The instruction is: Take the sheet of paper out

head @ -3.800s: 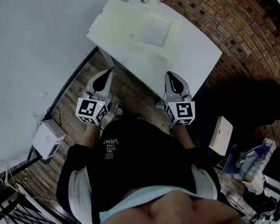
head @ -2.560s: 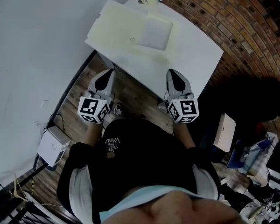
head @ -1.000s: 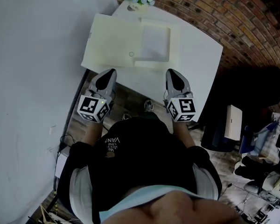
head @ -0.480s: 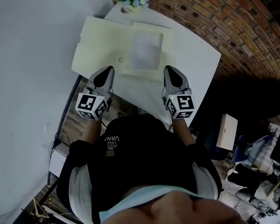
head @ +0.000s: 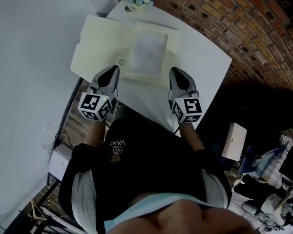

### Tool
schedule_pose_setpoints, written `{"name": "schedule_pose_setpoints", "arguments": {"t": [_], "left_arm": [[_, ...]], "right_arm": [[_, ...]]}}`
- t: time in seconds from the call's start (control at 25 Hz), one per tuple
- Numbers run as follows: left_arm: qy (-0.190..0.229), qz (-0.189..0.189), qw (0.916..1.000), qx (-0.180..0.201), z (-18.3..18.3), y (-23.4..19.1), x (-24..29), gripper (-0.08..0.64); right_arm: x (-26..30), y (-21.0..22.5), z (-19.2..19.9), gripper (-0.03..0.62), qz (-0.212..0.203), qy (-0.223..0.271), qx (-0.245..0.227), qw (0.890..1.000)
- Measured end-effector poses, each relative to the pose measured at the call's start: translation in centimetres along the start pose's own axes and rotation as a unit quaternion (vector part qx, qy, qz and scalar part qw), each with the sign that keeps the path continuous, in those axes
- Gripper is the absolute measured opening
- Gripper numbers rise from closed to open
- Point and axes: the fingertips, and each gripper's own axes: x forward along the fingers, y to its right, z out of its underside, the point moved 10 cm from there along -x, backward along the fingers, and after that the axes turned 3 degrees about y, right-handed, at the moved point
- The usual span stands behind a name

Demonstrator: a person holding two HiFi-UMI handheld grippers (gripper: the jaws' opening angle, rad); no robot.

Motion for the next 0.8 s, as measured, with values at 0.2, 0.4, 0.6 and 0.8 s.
{"name": "schedule_pose_setpoints", "arguments": {"t": [0.2, 0.4, 0.6, 0.8], "left_arm": [[-0.011, 0.013, 0.9999, 0.000, -0.1, -1.3, 1.6, 0.000], [-0.026, 0.043, 0.9987, 0.002, -0.7, -3.0, 3.5, 0.000], [-0.042, 0.076, 0.9962, -0.004, -0.9, -5.0, 5.6, 0.000], [-0.063, 0.100, 0.9930, -0.003, -0.9, -6.8, 7.7, 0.000]], "right_arm": [[0.6, 0.2, 0.4, 0.000, 0.015, -0.006, 0.003, 1.000], [1.6, 0.0, 0.2, 0.000, 0.048, -0.005, 0.005, 0.999], [2.6, -0.8, 0.2, 0.000, 0.078, -0.004, 0.010, 0.997], [3.6, -1.4, 0.2, 0.000, 0.102, -0.004, 0.012, 0.995]]}}
